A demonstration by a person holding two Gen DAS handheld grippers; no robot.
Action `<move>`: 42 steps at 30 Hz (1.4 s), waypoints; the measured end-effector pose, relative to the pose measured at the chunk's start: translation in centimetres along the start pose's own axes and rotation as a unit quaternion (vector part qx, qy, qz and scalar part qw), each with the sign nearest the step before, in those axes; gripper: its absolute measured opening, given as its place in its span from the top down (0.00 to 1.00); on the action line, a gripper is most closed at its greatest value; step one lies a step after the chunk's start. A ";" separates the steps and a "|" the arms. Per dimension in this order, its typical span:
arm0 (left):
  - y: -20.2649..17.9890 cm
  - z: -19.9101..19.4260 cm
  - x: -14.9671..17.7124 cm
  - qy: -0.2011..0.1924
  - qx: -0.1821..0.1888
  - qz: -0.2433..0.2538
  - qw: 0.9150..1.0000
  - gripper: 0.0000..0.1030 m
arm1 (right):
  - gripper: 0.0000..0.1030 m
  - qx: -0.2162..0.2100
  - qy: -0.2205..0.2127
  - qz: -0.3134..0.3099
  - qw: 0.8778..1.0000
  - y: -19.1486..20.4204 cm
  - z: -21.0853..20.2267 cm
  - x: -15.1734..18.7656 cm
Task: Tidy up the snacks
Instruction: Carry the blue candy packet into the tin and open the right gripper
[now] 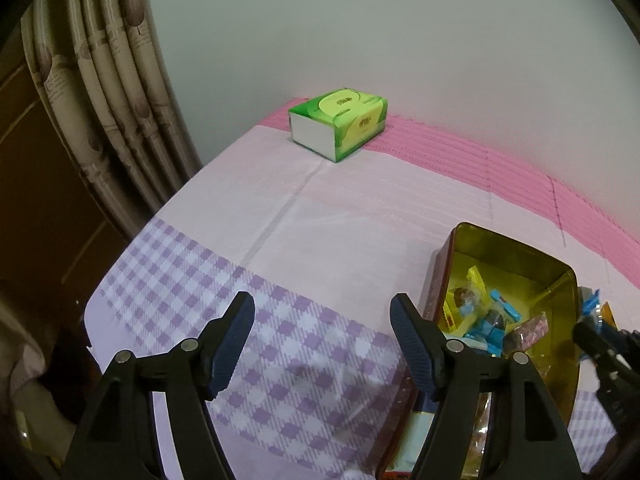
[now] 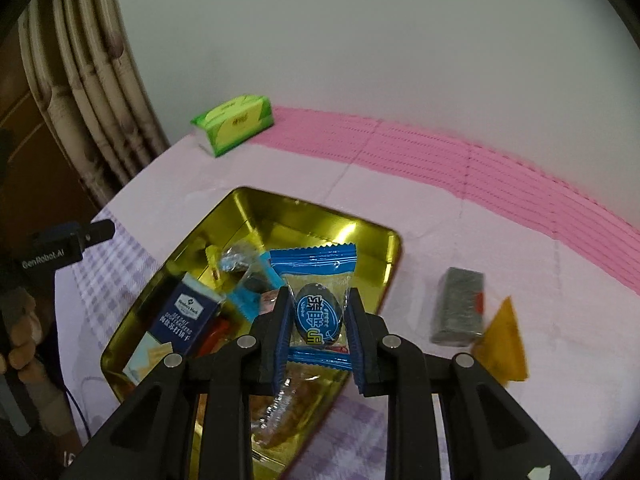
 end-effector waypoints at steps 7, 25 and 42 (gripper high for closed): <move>-0.1 0.1 0.1 0.001 0.004 0.000 1.000 0.31 | 0.77 0.007 0.025 -0.012 1.000 1.2 2.5 0.5; -0.4 0.7 0.7 0.017 0.015 -0.004 1.000 0.31 | 0.65 0.019 0.035 -0.010 0.999 0.8 4.1 1.2; -1.8 0.7 1.0 0.022 0.024 0.010 0.999 0.31 | 0.52 0.021 -0.034 0.031 0.999 -1.6 -2.4 0.5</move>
Point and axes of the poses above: each gripper's, at about its wrist camera, not at the fingertips, and z roughly the way its jaws point, y to its left, x to its underside, the point moved 6 cm from there along z, roughly the way its jaws point, and after that the axes turned 3 degrees about z, right-handed, at the moved point
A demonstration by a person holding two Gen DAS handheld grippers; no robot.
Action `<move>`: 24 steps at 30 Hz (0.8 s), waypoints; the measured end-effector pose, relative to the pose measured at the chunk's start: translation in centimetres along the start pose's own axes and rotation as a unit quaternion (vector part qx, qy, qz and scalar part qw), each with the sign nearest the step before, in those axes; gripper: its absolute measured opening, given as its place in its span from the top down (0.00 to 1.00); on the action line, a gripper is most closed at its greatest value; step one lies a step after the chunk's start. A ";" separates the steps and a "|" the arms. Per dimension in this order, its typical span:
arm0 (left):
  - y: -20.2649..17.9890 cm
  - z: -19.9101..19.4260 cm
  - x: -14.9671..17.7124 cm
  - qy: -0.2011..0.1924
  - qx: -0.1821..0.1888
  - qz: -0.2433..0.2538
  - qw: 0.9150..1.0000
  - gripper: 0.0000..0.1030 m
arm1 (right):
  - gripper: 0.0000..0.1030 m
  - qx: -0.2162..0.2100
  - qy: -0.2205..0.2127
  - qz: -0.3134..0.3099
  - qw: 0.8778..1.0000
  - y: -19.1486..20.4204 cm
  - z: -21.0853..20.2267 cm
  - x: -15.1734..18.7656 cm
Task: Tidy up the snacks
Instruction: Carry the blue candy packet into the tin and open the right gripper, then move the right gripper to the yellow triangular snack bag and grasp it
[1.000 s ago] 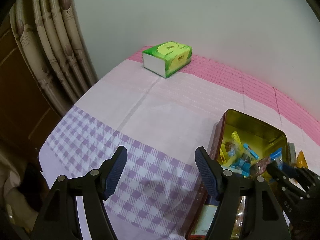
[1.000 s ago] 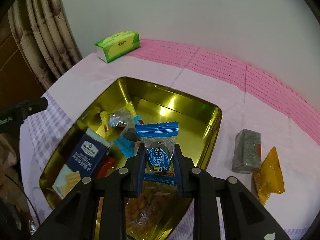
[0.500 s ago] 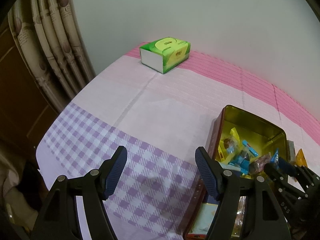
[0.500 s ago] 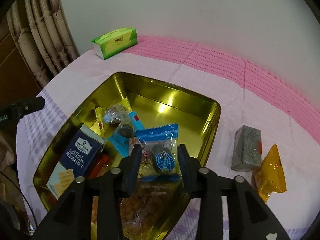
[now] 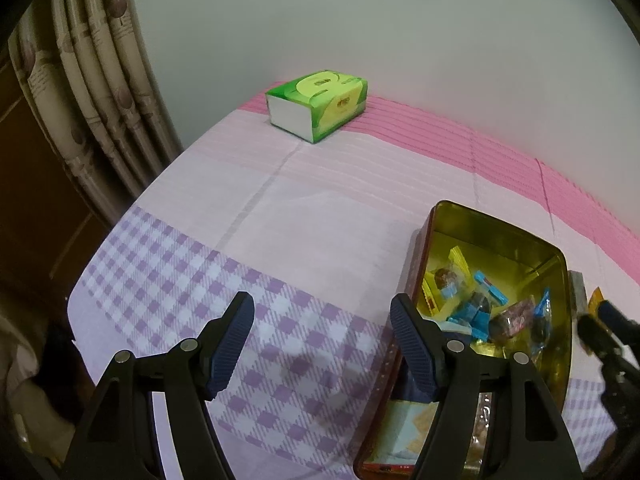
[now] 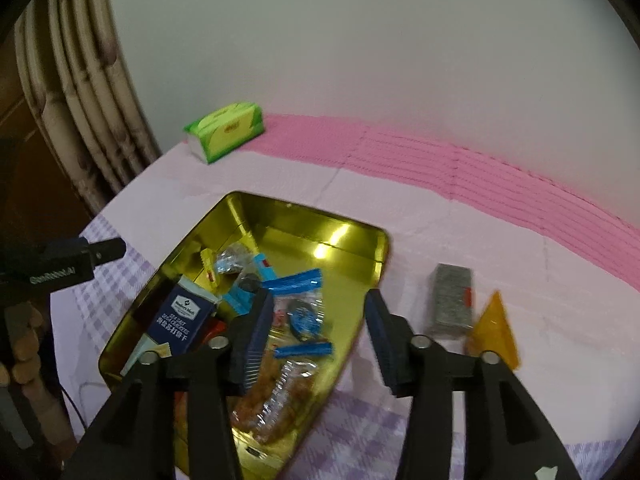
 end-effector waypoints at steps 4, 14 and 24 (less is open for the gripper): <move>-0.5 0.0 0.1 0.002 0.003 0.008 1.000 0.31 | 0.52 0.013 -0.014 0.021 1.000 -2.4 -1.8 -0.1; -0.9 0.1 0.3 0.005 0.003 0.014 1.000 0.31 | 0.45 0.071 0.001 0.053 0.996 -9.9 -3.6 2.5; -1.4 0.4 0.7 0.011 -0.002 0.026 1.000 0.31 | 0.45 0.088 0.047 0.049 0.994 -12.0 0.0 5.1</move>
Point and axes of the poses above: each gripper's, at about its wrist camera, not at the fingertips, and z roughly the way its jaws point, y to its left, x to its underside, the point moved 6 cm from there along z, roughly the way its jaws point, and after that the axes turned 3 degrees about z, right-handed, at the moved point
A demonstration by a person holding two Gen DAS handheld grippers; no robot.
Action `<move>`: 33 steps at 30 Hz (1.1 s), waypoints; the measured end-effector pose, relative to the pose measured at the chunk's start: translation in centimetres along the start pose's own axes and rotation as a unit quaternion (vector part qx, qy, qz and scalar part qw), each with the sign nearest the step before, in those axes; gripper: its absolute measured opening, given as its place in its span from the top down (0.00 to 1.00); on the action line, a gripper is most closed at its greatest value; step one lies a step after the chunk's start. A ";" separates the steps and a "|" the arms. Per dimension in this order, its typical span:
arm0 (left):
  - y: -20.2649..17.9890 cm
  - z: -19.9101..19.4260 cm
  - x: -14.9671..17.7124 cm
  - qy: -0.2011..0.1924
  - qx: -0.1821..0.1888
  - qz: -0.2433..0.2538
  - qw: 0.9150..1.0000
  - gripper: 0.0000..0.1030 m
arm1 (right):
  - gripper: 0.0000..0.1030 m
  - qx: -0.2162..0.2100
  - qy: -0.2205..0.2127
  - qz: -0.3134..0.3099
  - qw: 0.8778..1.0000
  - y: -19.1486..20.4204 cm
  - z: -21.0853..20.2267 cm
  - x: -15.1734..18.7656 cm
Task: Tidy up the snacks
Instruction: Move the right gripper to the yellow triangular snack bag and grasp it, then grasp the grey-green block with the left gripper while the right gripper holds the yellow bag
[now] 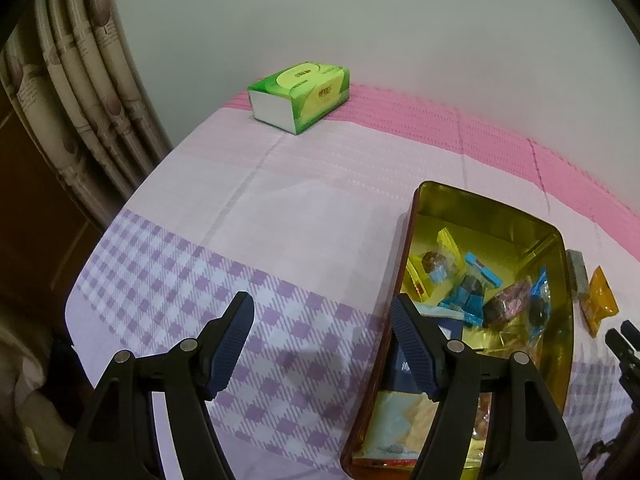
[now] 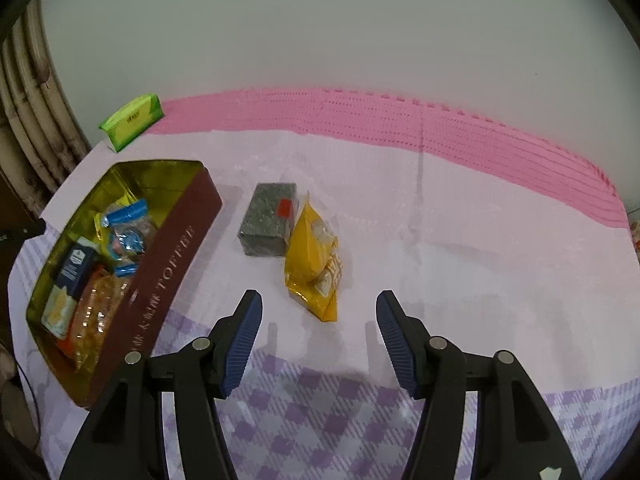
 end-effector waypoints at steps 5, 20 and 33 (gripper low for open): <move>0.0 0.1 0.1 0.000 -0.002 0.002 1.000 0.31 | 0.45 0.004 0.006 -0.012 1.000 0.2 2.0 -0.2; -3.5 -0.6 0.4 -0.023 0.015 0.040 0.999 0.30 | 0.64 0.000 -0.016 -0.011 1.000 0.2 4.8 -1.5; -12.9 -2.5 0.3 -0.006 0.090 0.092 0.992 0.30 | 0.65 0.046 -0.030 0.054 0.997 -7.2 4.0 -1.1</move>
Point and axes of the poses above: each gripper's, at about its wrist camera, not at the fingertips, and z roughly the way its jaws point, y to its left, x to its underside, the point moved 6 cm from there along z, roughly the way its jaws point, and after that the axes turned 3 degrees about z, right-handed, at the moved point
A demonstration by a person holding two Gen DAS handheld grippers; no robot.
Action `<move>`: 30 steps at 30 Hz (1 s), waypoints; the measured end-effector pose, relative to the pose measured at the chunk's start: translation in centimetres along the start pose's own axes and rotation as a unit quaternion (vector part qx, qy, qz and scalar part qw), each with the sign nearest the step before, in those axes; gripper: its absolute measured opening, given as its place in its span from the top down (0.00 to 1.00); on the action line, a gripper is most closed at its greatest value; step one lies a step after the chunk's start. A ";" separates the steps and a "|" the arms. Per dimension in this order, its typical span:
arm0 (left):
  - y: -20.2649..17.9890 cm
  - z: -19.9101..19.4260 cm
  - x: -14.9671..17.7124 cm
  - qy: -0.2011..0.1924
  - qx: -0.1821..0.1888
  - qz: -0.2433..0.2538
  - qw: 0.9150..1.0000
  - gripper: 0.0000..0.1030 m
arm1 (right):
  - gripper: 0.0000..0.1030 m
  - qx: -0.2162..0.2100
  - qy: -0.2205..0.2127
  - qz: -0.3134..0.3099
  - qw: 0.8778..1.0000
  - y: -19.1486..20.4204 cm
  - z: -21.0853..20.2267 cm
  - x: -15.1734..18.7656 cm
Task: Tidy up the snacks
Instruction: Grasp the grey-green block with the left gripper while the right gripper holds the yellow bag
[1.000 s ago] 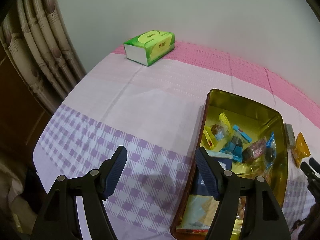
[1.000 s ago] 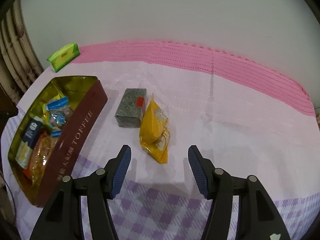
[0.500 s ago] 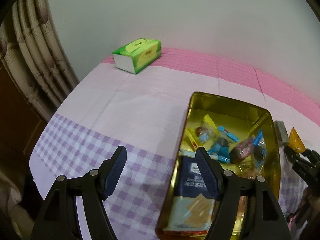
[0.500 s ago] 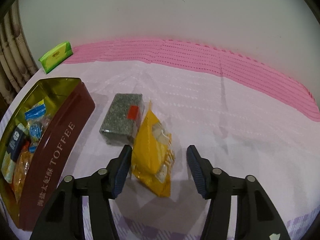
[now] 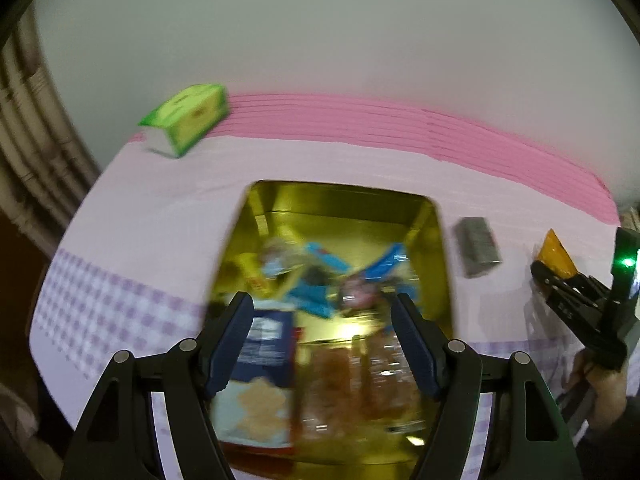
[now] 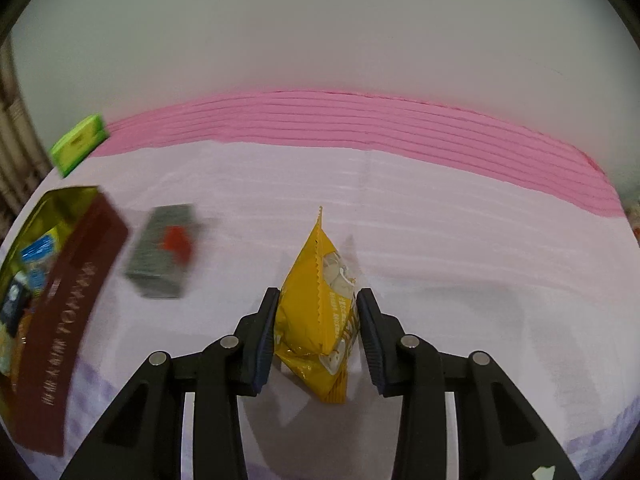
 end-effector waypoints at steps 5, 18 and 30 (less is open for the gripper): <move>-5.0 0.9 -1.0 0.010 0.021 0.037 0.999 0.30 | 0.65 0.031 -0.005 0.027 0.999 -4.7 -0.2 0.0; -12.3 3.5 -2.4 0.039 0.058 0.076 0.995 0.30 | 0.64 0.049 -0.006 0.040 0.998 -7.5 -0.7 0.3; -14.7 6.5 -4.5 0.096 0.056 0.070 0.991 0.30 | 0.62 0.041 -0.006 0.046 0.998 -8.0 -0.5 0.3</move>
Point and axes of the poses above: each gripper's, at about its wrist camera, not at the fingertips, and z roughly the way its jaws point, y to its left, x to its underside, the point moved 6 cm from there along z, roughly the way its jaws point, and after that the axes turned 3 degrees about z, right-handed, at the moved point
